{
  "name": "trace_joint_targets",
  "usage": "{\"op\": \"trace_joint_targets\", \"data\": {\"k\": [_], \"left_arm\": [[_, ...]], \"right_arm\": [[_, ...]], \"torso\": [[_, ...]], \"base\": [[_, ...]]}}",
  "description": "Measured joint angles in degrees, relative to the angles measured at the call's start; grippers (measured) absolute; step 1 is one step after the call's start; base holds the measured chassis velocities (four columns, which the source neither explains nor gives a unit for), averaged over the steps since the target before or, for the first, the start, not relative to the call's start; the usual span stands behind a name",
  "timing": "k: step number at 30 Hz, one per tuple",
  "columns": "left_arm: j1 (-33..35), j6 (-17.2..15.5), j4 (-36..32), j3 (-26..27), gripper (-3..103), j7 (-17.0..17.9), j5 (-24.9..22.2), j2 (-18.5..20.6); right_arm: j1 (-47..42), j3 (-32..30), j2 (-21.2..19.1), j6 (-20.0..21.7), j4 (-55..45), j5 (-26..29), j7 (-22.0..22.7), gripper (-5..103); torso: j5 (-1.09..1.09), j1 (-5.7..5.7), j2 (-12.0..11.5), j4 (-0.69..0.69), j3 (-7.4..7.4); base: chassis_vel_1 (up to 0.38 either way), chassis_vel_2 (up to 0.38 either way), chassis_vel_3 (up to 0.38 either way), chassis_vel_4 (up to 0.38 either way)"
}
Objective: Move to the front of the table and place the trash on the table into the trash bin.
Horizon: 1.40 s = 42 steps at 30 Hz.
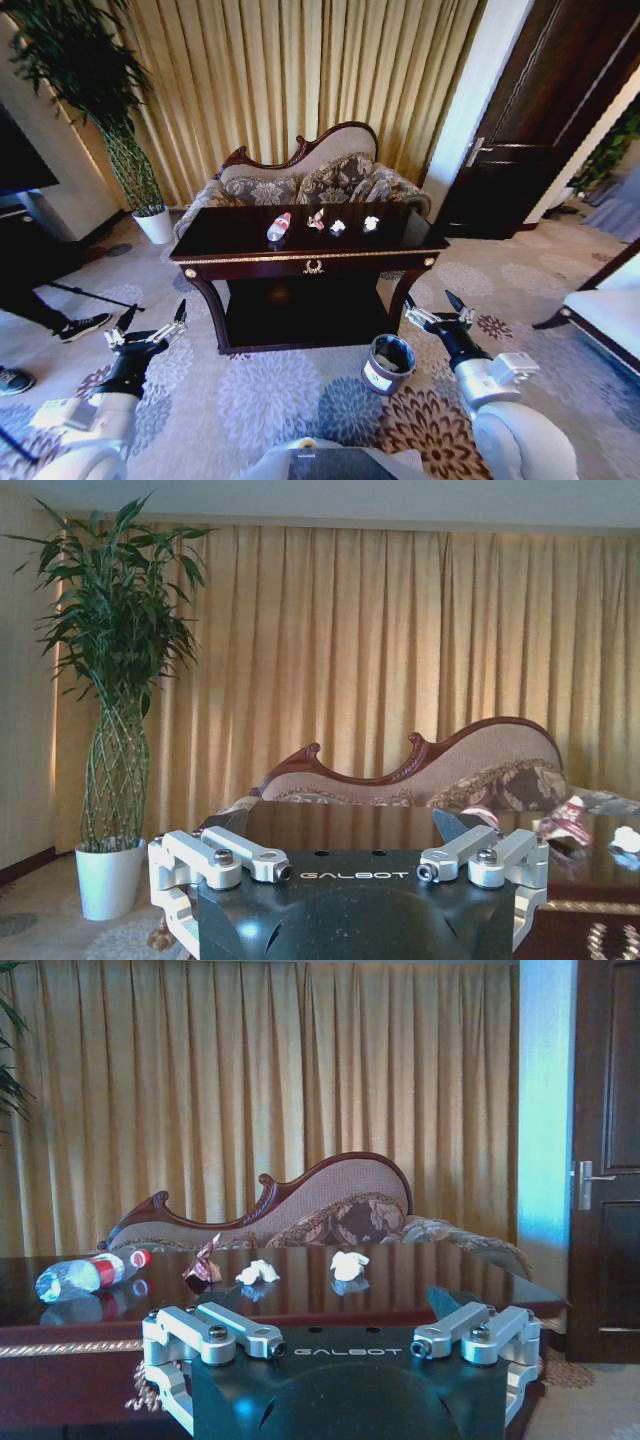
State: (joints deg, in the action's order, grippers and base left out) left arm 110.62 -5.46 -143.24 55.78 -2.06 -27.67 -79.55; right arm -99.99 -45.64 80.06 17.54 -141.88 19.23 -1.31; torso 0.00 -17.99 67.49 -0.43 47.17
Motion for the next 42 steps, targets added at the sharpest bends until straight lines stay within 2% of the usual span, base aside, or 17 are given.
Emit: {"op": "trace_joint_targets", "data": {"k": [18, 21, 23, 24, 29, 30, 34, 35, 39, 42], "left_arm": [[0.0, 0.1, 0.0, 0.1, 100, 0.1, -0.1, -0.5], [0.3, 0.2, 0.0, 0.4, 100, 0.1, -0.1, -0.5], [0.6, 0.3, 0.0, 0.5, 100, 0.1, -0.2, -0.5], [0.6, 0.3, 0.0, 0.5, 100, 0.1, -0.2, -0.5], [1.7, 0.6, 0.0, 0.5, 100, 0.0, -0.3, -0.7], [1.7, 0.6, 0.0, 0.5, 100, 0.0, -0.3, -0.7], [2.9, 1.4, 0.0, 0.6, 100, 0.0, -0.4, -1.3], [2.9, 1.4, 0.0, 0.6, 100, 0.0, -0.4, -1.3], [3.6, 1.6, 0.0, 1.1, 100, 0.0, -0.4, -1.8], [3.5, 1.5, 0.0, 1.2, 100, 0.0, -0.4, -1.9]], "right_arm": [[0.6, 1.1, 0.0, 0.5, 0.7, -0.3, 0.1, 100], [2.1, 1.4, -1.0, 3.6, 0.9, 2.7, 1.4, 100], [4.7, 1.6, -3.0, 6.9, 1.8, 5.6, 3.4, 100], [4.7, 1.6, -3.0, 6.9, 1.8, 5.6, 3.4, 100], [14.8, 2.0, -11.5, 12.6, 8.7, 14.9, 9.7, 100], [14.8, 2.0, -11.5, 12.6, 8.7, 14.9, 9.7, 100], [22.8, 3.5, -18.6, 13.1, 17.6, 19.3, 11.3, 100], [22.8, 3.5, -18.6, 13.1, 17.6, 19.3, 11.3, 100], [30.5, 7.2, -23.4, 13.1, 25.2, 20.6, 11.3, 100], [34.8, 10.1, -25.0, 13.0, 29.0, 20.7, 11.3, 100]], "torso": [[0.00, -0.03, 0.0, -0.01, 0.01], [0.00, -0.07, 0.0, -0.01, 0.03], [-0.01, -0.05, 0.0, -0.01, 0.02], [-0.01, -0.05, 0.0, -0.01, 0.02], [0.02, 0.04, 0.0, 0.00, -0.02], [0.02, 0.04, 0.0, 0.00, -0.02], [0.03, 0.01, 0.0, 0.00, 0.01], [0.03, 0.01, 0.0, 0.00, 0.01], [0.02, -0.03, 0.0, -0.01, 0.02], [0.01, -0.02, 0.0, -0.02, 0.01]], "base": [[-0.205, 0.198, 0.211, -0.200], [-0.084, 0.091, 0.084, -0.096], [0.000, 0.000, 0.000, 0.000], [0.000, 0.000, 0.000, 0.000], [0.009, -0.015, -0.020, 0.016], [0.022, -0.025, -0.054, 0.041], [0.000, 0.000, 0.000, 0.000], [0.000, 0.000, 0.000, 0.000], [0.000, 0.000, 0.000, 0.000], [0.000, 0.000, 0.000, 0.000]]}}
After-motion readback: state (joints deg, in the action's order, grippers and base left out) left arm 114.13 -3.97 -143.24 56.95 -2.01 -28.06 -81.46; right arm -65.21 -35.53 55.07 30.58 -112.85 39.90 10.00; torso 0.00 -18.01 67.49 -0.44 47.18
